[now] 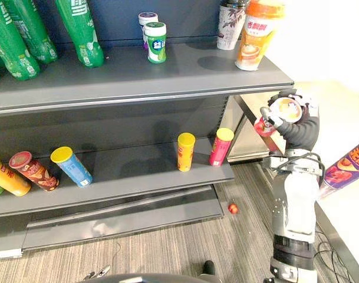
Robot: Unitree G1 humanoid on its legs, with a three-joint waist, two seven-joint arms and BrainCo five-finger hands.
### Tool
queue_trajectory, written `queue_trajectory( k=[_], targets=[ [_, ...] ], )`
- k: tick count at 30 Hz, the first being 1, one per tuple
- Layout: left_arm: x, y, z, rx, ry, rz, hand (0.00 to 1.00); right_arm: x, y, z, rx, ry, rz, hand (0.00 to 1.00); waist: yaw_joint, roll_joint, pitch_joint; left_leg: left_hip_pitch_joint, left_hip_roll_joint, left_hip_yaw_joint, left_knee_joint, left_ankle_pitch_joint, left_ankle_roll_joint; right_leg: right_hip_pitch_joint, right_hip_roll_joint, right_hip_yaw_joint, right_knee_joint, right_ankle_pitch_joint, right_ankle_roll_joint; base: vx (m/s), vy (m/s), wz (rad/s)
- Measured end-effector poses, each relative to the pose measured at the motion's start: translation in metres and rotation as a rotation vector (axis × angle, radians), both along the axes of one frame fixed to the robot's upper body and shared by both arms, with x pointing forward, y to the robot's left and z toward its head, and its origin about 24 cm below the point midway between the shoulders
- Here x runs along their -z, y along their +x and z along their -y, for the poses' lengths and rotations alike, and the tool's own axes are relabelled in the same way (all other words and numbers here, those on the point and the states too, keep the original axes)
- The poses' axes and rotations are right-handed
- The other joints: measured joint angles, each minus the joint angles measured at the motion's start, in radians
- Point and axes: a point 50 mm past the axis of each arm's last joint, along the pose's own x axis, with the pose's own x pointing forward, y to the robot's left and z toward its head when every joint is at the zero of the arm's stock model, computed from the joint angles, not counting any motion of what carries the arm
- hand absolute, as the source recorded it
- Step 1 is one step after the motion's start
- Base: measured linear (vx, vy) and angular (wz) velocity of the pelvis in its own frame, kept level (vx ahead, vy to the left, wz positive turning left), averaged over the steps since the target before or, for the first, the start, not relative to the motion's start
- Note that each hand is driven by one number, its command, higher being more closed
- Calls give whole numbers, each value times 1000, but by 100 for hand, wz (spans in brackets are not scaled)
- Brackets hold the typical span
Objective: Put the gum and the chips on the shelf.
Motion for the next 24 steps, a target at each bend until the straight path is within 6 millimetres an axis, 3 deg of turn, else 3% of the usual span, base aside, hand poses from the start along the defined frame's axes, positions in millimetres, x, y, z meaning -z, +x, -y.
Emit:
queue_trajectory(
  k=[10,17,24],
  targets=[
    [-1,0,-4,39,10,-13,0,-29,17,-22,-153,-36,68,100,-3,-20,-3,8,1,18,-2,0,0,-3,3,16,0,6,-2,-6,1,-3],
    [-1,-3,-7,58,18,-23,0,-61,30,-35,-248,-83,135,100,-3,-41,-17,21,0,24,-15,2,1,-2,4,23,0,7,-2,-2,1,-4],
    [-1,-2,-7,62,16,-28,0,-81,41,-55,-350,-157,151,100,3,-42,-18,22,0,24,-17,3,1,-2,4,22,0,7,-2,0,0,0]
  ],
)
